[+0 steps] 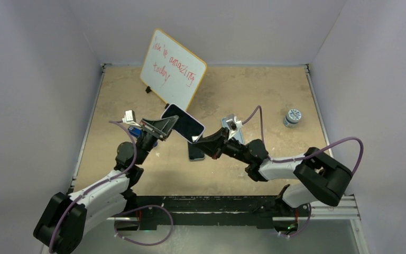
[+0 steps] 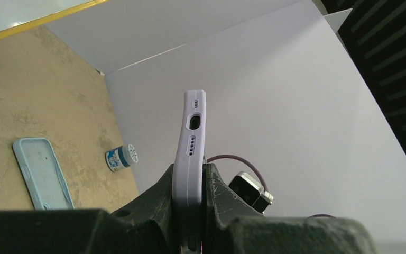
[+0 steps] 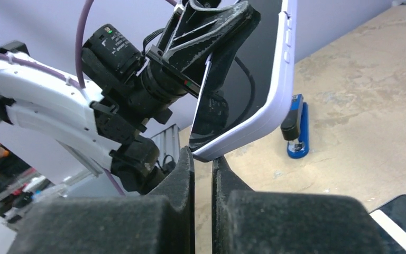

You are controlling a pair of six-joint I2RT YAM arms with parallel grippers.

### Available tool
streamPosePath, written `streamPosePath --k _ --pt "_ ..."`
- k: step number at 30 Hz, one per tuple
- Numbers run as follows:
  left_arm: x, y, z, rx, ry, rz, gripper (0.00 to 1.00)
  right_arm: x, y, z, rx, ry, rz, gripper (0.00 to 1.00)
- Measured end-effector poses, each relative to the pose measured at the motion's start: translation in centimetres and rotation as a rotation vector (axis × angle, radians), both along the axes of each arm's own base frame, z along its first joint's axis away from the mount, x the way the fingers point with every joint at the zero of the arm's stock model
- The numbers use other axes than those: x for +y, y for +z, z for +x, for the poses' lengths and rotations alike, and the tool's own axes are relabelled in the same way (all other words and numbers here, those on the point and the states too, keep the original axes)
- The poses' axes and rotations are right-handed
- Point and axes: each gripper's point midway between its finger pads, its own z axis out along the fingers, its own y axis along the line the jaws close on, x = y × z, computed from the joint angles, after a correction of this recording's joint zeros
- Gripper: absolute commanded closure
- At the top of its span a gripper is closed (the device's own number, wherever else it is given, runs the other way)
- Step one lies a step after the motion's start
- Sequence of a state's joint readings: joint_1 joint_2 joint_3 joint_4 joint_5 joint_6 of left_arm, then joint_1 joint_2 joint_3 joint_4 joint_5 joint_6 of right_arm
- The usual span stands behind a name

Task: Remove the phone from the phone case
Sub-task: Remove the phone from the phone case.

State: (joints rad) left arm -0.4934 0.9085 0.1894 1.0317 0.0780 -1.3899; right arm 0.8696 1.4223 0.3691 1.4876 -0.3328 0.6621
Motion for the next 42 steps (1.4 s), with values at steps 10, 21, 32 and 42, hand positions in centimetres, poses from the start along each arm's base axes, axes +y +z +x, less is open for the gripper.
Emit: streamPosePath --k 10,21,32,42 --pt "-0.6 -2.8 0.9 0.108 -0.018 0.023 1.00 0.1 -3.2 0.4 -0.162 -0.025 -0.146 1.00" --pt "-1.4 -2.6 -0.2 0.082 -0.085 0.047 1.00 0.0 -3.9 0.2 -0.146 -0.019 -0.171 0.57" --pt "-1.9 -2.4 -1.1 0.044 -0.126 0.060 1.00 0.5 -5.5 -0.9 0.004 0.065 -0.141 0.42" --pt "-1.7 -3.3 -1.2 0.063 -0.120 0.067 1.00 0.4 -4.0 -1.5 -0.005 0.089 -0.102 0.40"
